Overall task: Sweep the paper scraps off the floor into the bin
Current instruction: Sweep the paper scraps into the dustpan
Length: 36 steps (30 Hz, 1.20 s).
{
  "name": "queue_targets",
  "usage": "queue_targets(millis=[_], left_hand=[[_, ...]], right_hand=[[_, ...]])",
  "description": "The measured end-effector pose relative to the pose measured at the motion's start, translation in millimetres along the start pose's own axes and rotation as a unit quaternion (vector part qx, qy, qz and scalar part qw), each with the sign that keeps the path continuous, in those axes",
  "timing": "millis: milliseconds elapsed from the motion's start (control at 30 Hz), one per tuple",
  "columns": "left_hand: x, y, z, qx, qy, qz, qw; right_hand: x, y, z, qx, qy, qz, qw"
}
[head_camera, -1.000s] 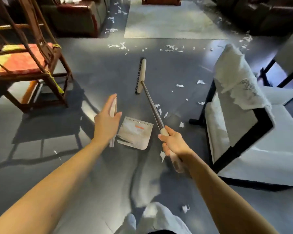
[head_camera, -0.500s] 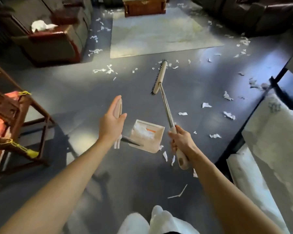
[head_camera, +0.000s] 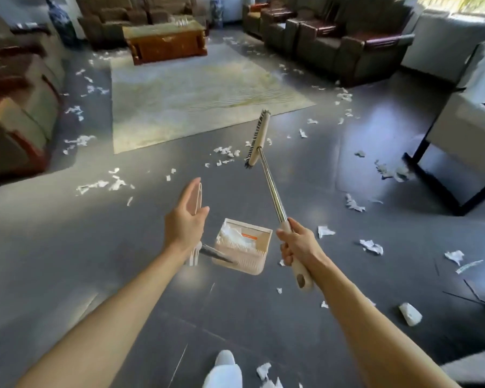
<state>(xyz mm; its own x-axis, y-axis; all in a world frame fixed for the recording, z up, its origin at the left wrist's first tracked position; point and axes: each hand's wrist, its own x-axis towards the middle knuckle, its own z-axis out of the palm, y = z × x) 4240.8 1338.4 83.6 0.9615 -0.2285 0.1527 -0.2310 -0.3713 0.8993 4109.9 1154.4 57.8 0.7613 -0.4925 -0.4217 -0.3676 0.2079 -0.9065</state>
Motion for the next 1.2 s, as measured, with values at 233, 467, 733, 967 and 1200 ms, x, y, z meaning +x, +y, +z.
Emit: queue_targets(millis=[233,467,733,967,1200], left_hand=[[233,15,96,0.025,-0.087,0.038,0.995],[469,26,235,0.029,-0.129,0.06,0.989],[681,89,385,0.018,-0.17,0.104,0.98],[880,116,577,-0.093,-0.254,0.11,0.956],[1044,199,765,-0.084,-0.316,0.153,0.933]], right_hand=[[188,-97,5,0.049,0.075,0.014,0.996],[418,-194,-28,0.099,0.125,0.018,0.987],[615,-312,-107,0.087,0.184,0.014,0.979],[824,-389,-205,0.123,0.259,0.015,0.958],[985,-486,-316,0.163,0.321,0.019,0.933]])
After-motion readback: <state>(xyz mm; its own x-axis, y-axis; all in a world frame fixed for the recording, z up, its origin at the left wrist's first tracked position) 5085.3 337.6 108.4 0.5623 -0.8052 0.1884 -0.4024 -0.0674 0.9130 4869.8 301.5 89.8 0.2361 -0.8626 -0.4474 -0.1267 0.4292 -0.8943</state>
